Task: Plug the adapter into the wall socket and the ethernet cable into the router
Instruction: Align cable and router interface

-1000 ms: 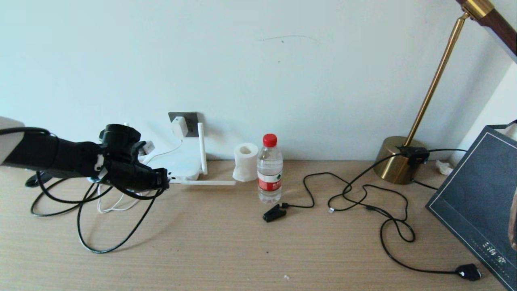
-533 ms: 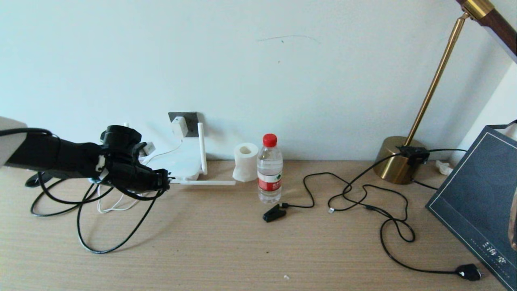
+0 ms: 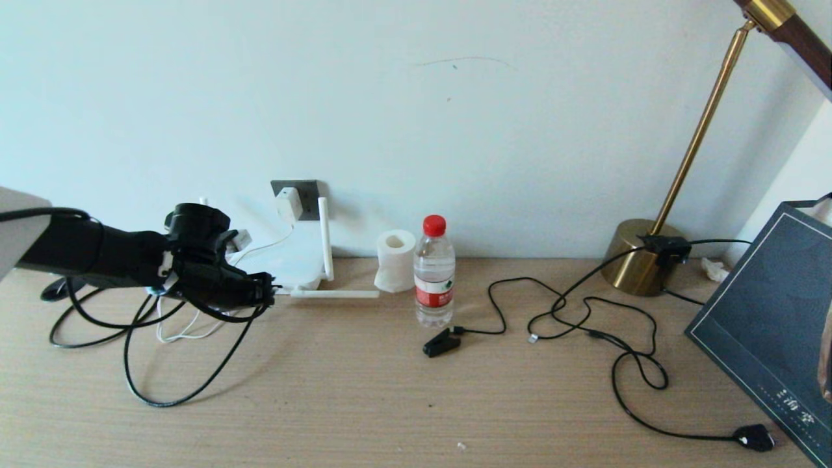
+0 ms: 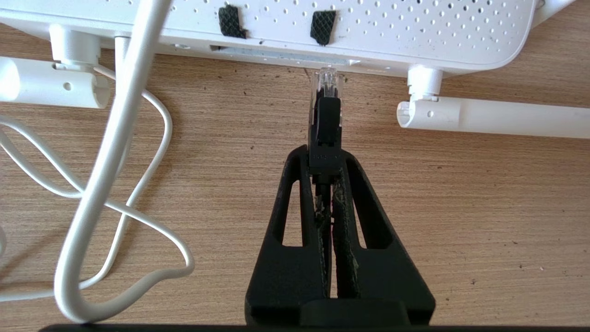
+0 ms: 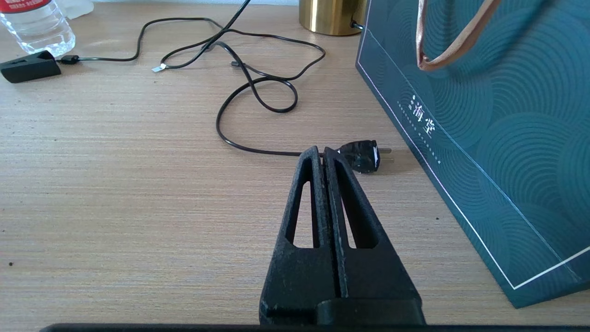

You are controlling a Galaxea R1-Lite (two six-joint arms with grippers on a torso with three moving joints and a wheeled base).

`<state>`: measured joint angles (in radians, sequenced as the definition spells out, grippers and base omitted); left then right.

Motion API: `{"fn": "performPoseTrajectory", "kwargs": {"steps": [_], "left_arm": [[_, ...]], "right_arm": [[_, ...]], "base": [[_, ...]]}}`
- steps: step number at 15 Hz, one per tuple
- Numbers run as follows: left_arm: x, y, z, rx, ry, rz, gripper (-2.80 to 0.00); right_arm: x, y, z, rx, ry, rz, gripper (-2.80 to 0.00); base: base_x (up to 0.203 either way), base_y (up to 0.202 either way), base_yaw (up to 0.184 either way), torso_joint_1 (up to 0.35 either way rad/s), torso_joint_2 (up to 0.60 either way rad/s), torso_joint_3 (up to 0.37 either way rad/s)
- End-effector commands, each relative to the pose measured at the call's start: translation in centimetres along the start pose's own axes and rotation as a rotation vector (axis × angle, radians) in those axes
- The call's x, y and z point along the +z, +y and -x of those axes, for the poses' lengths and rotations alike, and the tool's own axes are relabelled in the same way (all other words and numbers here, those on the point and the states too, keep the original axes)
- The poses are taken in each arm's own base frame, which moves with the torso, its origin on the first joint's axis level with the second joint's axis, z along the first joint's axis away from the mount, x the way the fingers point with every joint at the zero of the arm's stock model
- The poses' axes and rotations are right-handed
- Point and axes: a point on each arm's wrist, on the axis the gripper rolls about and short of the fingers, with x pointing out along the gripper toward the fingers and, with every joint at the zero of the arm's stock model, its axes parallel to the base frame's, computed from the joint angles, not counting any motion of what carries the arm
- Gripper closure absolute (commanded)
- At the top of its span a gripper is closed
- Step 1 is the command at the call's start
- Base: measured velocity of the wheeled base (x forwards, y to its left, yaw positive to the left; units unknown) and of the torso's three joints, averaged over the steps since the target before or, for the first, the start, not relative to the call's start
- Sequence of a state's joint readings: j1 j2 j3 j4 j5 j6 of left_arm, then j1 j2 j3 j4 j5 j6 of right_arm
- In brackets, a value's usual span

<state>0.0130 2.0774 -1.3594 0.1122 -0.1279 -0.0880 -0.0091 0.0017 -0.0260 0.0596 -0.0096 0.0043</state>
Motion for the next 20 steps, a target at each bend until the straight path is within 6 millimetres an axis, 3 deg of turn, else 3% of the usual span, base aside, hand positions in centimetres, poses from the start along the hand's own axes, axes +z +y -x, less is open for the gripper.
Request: {"fn": "performPoseTrajectory", "kwargs": {"steps": [1, 20], "left_arm": [[-0.06, 0.06, -0.20, 0.000, 0.004, 0.002, 0.00], [0.52, -0.04, 0.21, -0.001, -0.019, -0.002, 0.00]], "right_arm": [[0.00, 0.00, -0.01, 0.000, 0.001, 0.000, 0.00], [0.00, 0.00, -0.01, 0.000, 0.001, 0.000, 0.00]], "base": [[0.000, 0.000, 0.000, 0.000, 0.00, 0.000], [0.000, 0.000, 0.000, 0.000, 0.00, 0.000]]}}
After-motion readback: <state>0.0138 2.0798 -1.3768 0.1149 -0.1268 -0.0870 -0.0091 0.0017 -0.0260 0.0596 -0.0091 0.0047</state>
